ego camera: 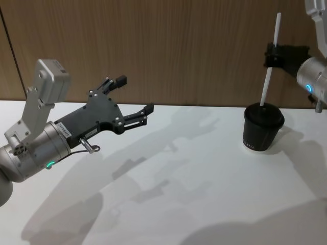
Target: Pick up the straw with one hand, pass it to the other hand, and insert it into the cup.
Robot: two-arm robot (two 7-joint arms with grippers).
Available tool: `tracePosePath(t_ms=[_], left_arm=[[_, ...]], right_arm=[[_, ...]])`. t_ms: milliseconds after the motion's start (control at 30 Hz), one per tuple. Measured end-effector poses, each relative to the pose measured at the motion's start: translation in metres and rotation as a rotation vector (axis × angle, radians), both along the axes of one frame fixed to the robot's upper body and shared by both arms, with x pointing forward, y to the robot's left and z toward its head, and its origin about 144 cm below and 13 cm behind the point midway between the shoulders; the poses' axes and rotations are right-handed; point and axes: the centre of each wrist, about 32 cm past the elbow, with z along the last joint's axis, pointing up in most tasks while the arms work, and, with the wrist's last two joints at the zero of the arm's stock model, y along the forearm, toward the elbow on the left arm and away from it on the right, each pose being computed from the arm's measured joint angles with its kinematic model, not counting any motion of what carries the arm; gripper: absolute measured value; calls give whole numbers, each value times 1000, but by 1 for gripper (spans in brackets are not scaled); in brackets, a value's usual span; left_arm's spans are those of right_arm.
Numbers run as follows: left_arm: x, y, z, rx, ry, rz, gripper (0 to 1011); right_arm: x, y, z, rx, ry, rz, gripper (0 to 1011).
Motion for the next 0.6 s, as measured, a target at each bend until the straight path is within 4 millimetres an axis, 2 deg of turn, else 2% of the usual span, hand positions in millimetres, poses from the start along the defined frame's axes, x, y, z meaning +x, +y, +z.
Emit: tracePosePath(t_ms=[600], left_arm=[[0,0,0,0,0,0,1003]], right_arm=[[2,-2,-4,0,13,-5,6]])
